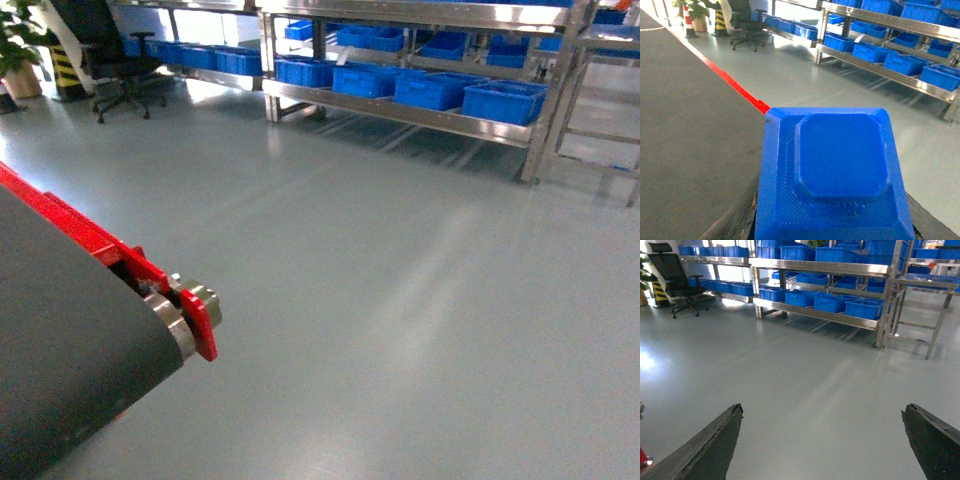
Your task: Pick blue part to blue bin on bottom shelf
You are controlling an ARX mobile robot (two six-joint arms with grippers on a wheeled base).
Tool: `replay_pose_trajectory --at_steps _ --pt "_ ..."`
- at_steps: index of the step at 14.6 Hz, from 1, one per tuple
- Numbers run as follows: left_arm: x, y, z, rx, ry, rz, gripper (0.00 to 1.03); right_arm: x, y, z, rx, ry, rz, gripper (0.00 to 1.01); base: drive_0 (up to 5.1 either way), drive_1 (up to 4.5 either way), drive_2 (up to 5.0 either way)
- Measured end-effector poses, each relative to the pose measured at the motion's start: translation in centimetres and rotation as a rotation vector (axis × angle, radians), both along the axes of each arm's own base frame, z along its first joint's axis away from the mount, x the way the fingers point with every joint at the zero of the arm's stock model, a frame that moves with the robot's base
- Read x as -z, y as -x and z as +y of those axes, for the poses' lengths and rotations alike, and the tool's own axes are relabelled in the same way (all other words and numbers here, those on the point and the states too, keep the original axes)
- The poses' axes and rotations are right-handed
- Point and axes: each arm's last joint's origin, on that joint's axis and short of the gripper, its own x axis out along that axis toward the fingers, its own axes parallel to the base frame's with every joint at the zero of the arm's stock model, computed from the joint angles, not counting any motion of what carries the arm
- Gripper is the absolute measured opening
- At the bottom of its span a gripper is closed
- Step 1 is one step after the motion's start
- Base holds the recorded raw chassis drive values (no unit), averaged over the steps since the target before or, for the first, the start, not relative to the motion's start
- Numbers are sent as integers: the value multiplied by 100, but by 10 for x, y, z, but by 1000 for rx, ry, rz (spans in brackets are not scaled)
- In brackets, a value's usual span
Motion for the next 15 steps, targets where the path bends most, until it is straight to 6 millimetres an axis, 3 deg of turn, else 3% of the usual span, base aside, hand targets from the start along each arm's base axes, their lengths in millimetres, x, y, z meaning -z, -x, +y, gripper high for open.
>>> replay_pose_trajectory --at_steps 15 --pt "0 0 0 0 0 0 43 0 0 0 0 0 0 98 -160 -160 -160"
